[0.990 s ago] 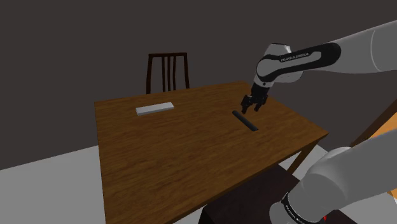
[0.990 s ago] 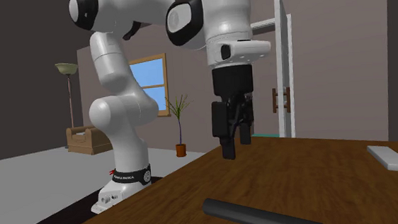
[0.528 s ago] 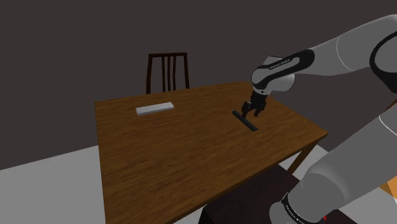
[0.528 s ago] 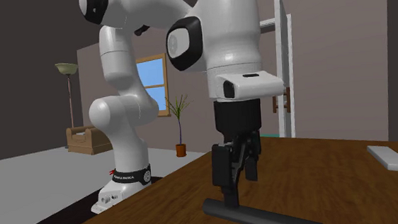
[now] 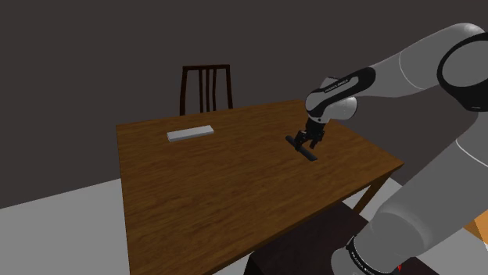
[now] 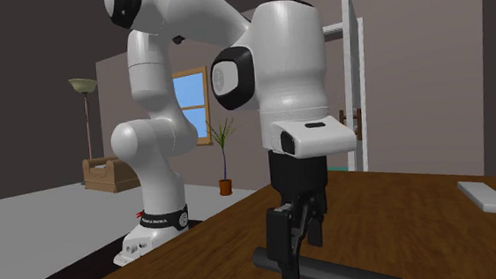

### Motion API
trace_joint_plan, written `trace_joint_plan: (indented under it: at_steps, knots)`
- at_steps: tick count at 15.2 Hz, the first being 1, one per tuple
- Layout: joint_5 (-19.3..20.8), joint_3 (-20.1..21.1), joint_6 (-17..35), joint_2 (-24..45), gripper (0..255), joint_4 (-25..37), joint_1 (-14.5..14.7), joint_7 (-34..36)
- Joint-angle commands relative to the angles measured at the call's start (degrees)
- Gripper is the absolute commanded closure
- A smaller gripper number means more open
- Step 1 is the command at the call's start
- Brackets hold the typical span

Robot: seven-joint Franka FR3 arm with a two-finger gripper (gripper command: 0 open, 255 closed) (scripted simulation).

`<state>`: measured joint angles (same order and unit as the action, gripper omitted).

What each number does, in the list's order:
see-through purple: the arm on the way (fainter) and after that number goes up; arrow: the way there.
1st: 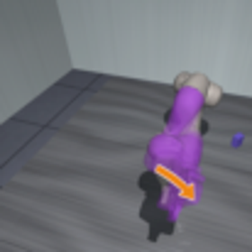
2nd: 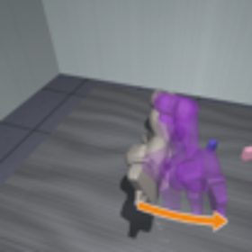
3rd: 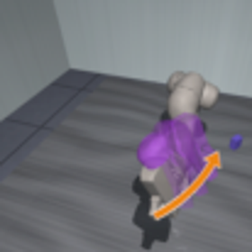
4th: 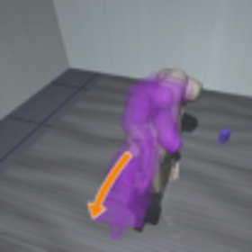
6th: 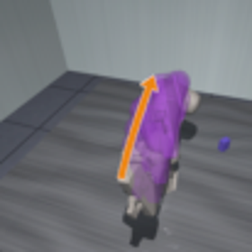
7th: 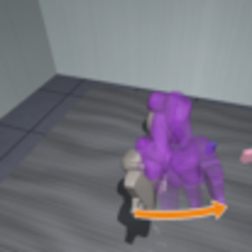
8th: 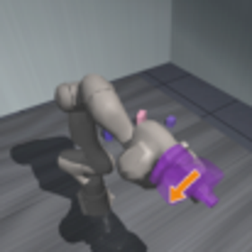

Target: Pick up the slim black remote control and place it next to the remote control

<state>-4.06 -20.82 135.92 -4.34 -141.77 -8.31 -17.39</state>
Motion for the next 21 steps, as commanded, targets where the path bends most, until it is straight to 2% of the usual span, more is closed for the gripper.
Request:
trace_joint_plan:
  at_steps: [1, 5, 6, 15, 21]
  knots:
    - [-0.1, 0.0, 0.2, 0.1, 0, 0.0, 0.0, -0.1]
    - [-0.1, 0.0, 0.2, 0.1, 0, 0.0, 0.0, -0.1]
    - [-0.1, 0.0, 0.2, 0.1, 255, 0.0, 0.0, -0.1]
    - [-0.1, 0.0, 0.2, 0.1, 255, 0.0, 0.0, -0.1]
    - [1.9, 0.3, -4.7, -3.4, 255, 1.6, -0.3, 1.6]
